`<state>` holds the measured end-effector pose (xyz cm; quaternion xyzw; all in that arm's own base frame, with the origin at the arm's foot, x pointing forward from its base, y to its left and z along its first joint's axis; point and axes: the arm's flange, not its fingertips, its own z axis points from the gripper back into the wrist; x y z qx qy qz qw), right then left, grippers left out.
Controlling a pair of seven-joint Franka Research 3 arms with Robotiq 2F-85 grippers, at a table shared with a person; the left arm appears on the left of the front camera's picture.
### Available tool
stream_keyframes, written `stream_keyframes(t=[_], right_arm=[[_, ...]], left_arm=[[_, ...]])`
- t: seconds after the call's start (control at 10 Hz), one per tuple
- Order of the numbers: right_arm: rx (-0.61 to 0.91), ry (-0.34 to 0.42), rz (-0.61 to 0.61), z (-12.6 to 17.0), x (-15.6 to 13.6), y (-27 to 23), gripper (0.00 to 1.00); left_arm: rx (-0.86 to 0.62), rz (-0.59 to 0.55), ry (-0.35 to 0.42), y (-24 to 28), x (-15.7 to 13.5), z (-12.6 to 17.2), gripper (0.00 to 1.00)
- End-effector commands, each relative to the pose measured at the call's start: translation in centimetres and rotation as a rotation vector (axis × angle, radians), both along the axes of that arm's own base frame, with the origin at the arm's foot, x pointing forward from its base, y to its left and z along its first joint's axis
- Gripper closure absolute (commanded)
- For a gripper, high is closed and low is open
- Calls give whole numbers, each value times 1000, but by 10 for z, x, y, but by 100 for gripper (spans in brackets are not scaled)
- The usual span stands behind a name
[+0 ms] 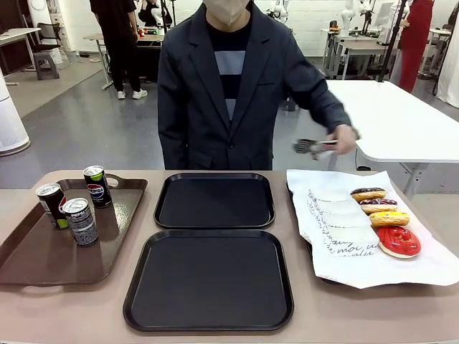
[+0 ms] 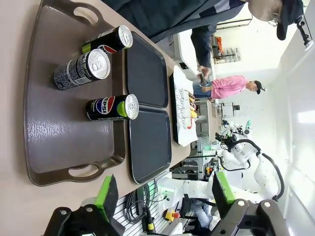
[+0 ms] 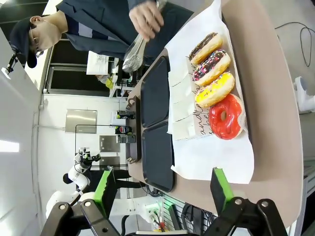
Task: Set up donuts and drinks on trays.
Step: Pick up one Pepsi coke and place it on the Flat Tray.
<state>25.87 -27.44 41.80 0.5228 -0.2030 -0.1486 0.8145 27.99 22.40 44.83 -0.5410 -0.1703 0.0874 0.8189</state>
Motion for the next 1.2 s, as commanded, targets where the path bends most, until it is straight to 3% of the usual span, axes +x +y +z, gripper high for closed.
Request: stream_keyframes(t=[0.0, 0.9, 1.1], right_arm=[[8, 7, 8, -1, -3, -2, 0], [8, 7, 8, -1, -3, -2, 0], [8, 7, 8, -1, -3, -2, 0]], left_arm=[[-9, 8, -1, 2, -2, -1, 0], [0, 0, 0, 0, 0, 0, 0], [160, -52, -15, -13, 7, 36, 0]])
